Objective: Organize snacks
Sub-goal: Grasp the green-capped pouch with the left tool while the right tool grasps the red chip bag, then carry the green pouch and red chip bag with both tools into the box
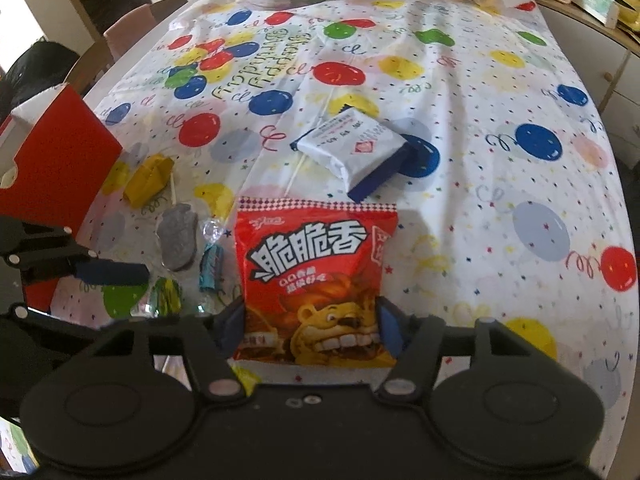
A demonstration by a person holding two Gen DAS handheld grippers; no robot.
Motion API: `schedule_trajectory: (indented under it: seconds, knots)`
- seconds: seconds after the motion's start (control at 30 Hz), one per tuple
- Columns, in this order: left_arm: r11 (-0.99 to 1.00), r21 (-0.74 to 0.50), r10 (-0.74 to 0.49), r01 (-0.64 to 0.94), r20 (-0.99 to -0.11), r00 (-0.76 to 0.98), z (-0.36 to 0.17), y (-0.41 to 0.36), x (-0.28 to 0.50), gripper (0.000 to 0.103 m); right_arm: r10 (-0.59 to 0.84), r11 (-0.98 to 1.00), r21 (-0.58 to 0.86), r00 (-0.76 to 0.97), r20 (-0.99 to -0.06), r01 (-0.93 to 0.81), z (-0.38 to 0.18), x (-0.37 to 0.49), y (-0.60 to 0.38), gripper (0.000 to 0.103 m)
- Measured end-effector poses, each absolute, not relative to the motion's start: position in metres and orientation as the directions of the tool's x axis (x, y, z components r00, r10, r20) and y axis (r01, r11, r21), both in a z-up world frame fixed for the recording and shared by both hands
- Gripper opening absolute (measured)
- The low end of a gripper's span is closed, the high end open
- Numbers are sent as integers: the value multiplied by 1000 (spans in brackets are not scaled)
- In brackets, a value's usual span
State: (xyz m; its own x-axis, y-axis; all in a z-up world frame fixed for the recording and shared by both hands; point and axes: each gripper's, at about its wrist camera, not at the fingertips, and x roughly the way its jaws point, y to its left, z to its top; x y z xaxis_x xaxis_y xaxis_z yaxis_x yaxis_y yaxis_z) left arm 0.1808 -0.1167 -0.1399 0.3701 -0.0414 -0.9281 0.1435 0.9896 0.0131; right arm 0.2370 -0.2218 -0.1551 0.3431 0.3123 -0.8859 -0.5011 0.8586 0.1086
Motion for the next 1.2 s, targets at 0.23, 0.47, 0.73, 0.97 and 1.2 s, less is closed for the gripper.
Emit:
schedule_trajectory:
  seconds: [0.23, 0.47, 0.73, 0.97, 1.2]
  knots:
    - [997, -25, -49, 70, -928, 370, -138, -108, 177, 31, 320, 881, 135, 361, -876, -453, -147, 224, -232, 61]
    - [998, -60, -61, 14, -919, 389, -122, -98, 161, 31, 312, 897, 136, 385, -868, -421, -129, 201, -238, 61]
    - [994, -108, -98, 2, -895, 434, -82, -90, 140, 31, 316, 906, 142, 416, -852, -398, -102, 170, -239, 61]
    - [992, -125, -97, -33, -889, 448, -52, -74, 122, 31, 325, 906, 137, 449, -832, -400, -76, 143, -225, 61]
    - [986, -158, -115, -55, -878, 466, -27, -45, 100, 31, 349, 892, 134, 468, -812, -432, -54, 119, -192, 61]
